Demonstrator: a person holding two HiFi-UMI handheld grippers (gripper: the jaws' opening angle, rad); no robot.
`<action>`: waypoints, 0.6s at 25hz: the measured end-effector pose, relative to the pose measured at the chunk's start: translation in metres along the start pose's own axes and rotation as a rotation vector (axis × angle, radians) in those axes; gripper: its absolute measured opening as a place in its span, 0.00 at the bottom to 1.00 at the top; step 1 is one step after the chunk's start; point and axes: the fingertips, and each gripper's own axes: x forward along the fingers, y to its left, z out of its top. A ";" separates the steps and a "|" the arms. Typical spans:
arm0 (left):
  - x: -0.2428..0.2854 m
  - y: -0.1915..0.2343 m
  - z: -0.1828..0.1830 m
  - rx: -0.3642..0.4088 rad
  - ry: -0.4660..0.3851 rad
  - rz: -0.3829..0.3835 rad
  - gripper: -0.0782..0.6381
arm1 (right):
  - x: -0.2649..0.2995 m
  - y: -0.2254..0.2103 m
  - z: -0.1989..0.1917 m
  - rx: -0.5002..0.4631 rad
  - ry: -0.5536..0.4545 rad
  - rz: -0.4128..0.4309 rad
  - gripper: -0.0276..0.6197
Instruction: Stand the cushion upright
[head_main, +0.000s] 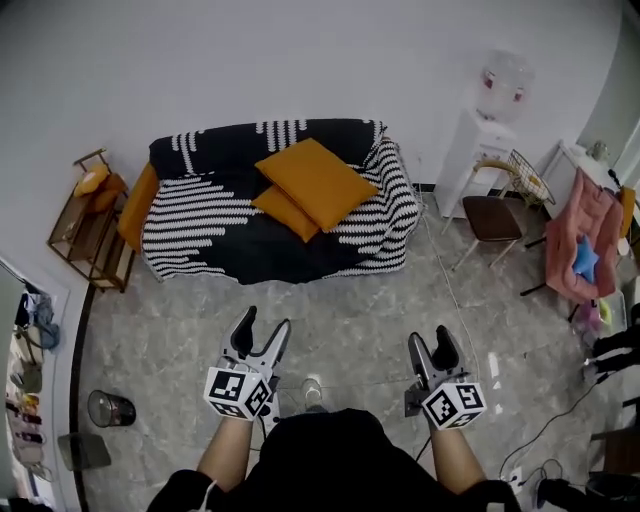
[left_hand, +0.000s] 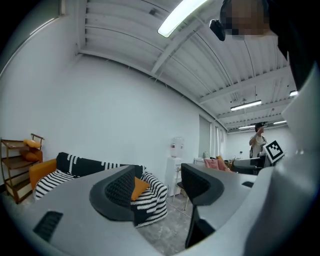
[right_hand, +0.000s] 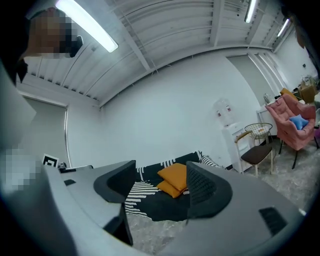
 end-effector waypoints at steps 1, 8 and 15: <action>0.010 0.013 0.004 0.001 -0.007 0.005 0.54 | 0.018 0.003 0.003 -0.008 0.000 0.007 0.53; 0.048 0.086 0.021 -0.001 -0.030 0.013 0.54 | 0.109 0.023 0.015 -0.042 0.010 0.018 0.53; 0.055 0.127 0.011 -0.033 -0.014 0.053 0.54 | 0.165 0.040 -0.007 -0.045 0.089 0.058 0.53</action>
